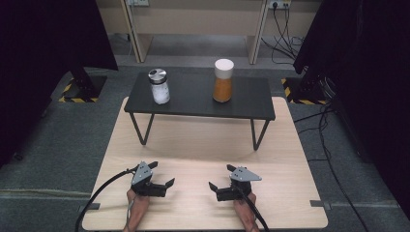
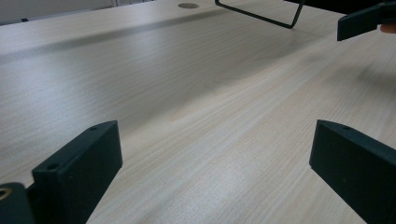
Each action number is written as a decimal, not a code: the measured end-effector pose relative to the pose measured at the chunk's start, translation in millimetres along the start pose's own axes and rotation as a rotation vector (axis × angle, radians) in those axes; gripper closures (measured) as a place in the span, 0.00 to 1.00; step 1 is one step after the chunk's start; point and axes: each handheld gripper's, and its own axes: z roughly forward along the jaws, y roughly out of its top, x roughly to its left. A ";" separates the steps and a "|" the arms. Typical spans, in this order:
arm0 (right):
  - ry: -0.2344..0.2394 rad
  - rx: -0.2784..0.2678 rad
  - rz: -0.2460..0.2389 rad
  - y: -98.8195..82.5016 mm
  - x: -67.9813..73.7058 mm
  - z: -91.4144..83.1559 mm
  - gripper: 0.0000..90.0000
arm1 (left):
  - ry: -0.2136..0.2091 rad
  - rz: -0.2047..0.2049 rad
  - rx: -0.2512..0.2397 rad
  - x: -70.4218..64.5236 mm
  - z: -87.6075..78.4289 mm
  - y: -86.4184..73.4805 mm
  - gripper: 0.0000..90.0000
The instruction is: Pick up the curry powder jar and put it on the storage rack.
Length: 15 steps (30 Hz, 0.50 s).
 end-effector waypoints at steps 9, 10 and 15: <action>0.002 0.001 -0.006 -0.1 0.4 -0.3 0.00 | -0.001 -0.002 -0.001 -0.1 0.0 -0.3 0.02; 0.003 0.000 -0.007 -0.2 0.3 -0.4 0.00 | -0.001 0.000 -0.001 0.1 0.0 -0.2 0.02; 0.007 -0.007 0.002 -1.6 -1.2 -1.2 0.00 | -0.001 -0.001 0.000 0.1 0.0 -0.1 0.02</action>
